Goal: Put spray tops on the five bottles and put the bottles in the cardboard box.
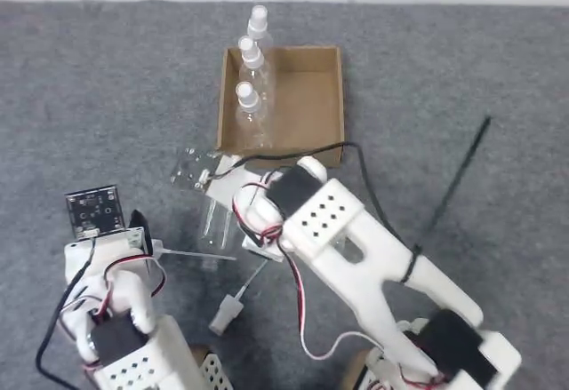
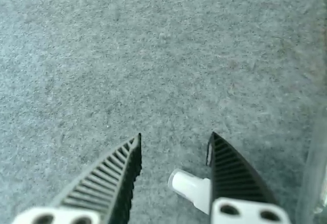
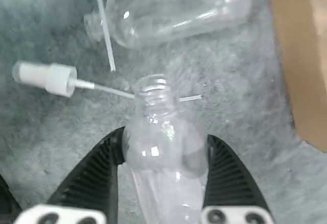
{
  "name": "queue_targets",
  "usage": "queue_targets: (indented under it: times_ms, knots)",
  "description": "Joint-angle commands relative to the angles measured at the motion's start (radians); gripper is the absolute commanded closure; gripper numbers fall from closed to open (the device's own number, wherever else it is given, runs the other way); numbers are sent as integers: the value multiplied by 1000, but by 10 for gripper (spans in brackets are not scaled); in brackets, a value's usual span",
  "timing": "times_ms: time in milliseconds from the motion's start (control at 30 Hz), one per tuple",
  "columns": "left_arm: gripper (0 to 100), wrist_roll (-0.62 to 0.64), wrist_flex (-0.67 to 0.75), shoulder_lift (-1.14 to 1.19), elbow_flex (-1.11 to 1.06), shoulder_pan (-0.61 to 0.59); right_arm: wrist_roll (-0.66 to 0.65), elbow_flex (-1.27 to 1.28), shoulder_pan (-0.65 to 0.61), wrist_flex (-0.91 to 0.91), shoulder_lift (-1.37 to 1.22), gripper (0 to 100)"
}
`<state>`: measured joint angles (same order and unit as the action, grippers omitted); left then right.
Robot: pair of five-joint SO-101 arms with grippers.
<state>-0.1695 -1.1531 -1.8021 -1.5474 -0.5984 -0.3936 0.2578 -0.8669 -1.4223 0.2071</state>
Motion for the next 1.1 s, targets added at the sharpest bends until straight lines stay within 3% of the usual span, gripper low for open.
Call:
queue_targets:
  times_ms: [0,233,533,1067]
  knots:
    - [804,5,-3,-21,2,3,183,-20,-4,7,93,940]
    - [804,5,-3,-21,2,3,431,-23,-4,36,105,935]
    - [804,5,-3,-21,-5,3,864,-26,18,82,107,939]
    - [804,5,-3,-21,-7,2,1171,-61,94,21,108,940]
